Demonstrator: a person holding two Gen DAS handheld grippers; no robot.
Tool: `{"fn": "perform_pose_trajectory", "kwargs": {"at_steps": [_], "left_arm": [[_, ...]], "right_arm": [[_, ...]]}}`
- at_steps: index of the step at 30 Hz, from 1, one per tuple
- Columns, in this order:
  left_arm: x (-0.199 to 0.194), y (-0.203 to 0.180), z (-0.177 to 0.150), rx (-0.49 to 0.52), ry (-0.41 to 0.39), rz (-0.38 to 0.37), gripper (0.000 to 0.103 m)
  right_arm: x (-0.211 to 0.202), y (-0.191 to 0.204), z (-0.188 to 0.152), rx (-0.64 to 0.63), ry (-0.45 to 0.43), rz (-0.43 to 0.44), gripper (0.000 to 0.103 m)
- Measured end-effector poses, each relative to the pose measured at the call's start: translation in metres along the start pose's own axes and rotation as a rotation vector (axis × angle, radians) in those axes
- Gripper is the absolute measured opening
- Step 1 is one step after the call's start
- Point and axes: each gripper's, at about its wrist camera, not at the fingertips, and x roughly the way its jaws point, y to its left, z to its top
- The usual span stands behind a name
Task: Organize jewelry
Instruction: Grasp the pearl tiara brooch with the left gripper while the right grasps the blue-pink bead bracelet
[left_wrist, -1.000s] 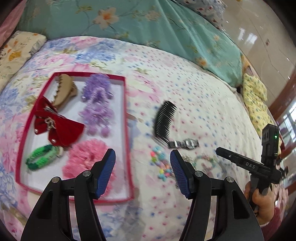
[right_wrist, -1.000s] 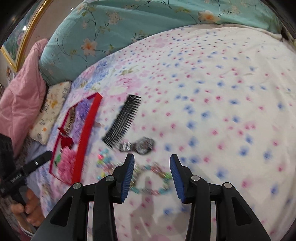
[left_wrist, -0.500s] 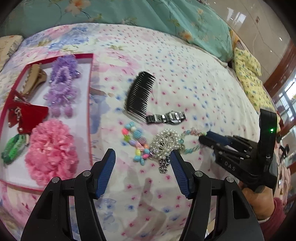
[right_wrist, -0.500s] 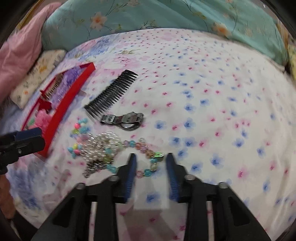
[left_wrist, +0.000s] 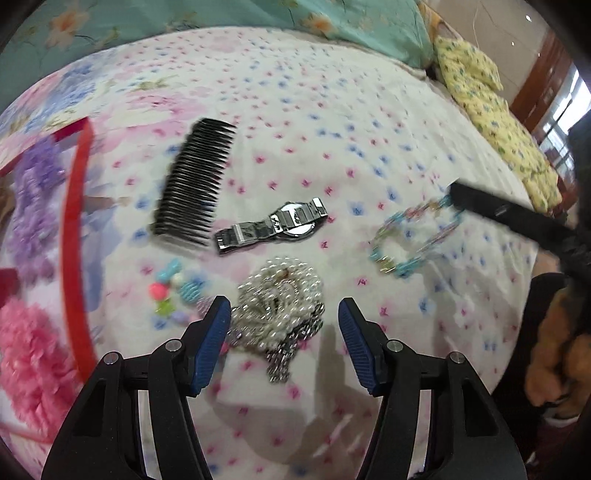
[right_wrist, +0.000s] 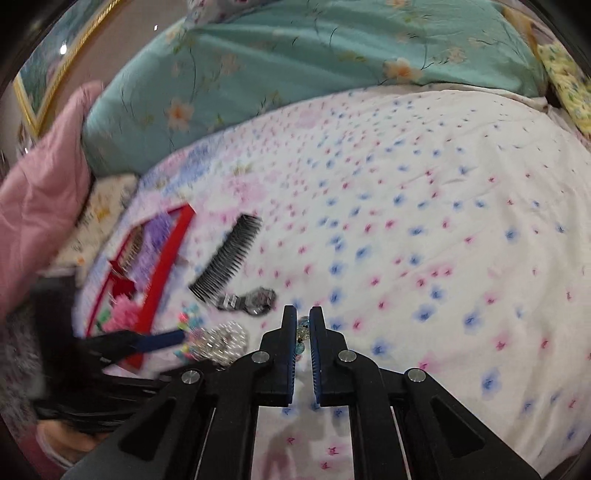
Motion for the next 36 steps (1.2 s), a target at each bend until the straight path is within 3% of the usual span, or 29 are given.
{"fn": "perform_pose_trajectory", "kwargs": {"at_steps": [5, 9, 10, 22, 24, 25, 26, 36], "left_arm": [[0.009, -0.006, 0.001, 0.033, 0.007, 0.049, 0.039], [0.000, -0.003, -0.001, 0.031, -0.012, 0.040, 0.025], [-0.003, -0.003, -0.002, 0.029, -0.020, 0.048, 0.000], [-0.036, 0.005, -0.017, -0.015, -0.055, -0.045, 0.000], [-0.029, 0.007, -0.017, -0.022, -0.029, -0.018, 0.020], [-0.027, 0.007, -0.017, -0.023, -0.029, -0.011, 0.045], [-0.026, 0.008, -0.016, -0.022, -0.039, 0.002, 0.058], [0.020, -0.009, 0.001, 0.061, 0.038, 0.036, 0.059]], "right_arm": [[-0.009, -0.004, 0.006, 0.035, -0.020, 0.044, 0.006], [-0.010, -0.003, 0.006, 0.049, -0.022, 0.074, 0.006], [-0.010, -0.003, 0.005, 0.053, -0.022, 0.080, 0.006], [-0.018, 0.012, 0.001, 0.047, -0.029, 0.129, 0.006], [-0.018, 0.013, -0.001, 0.045, -0.025, 0.132, 0.007], [-0.018, 0.014, -0.002, 0.047, -0.022, 0.138, 0.007], [-0.019, 0.014, -0.003, 0.048, -0.021, 0.140, 0.007], [-0.019, 0.001, -0.010, 0.091, -0.020, 0.132, 0.007]]}}
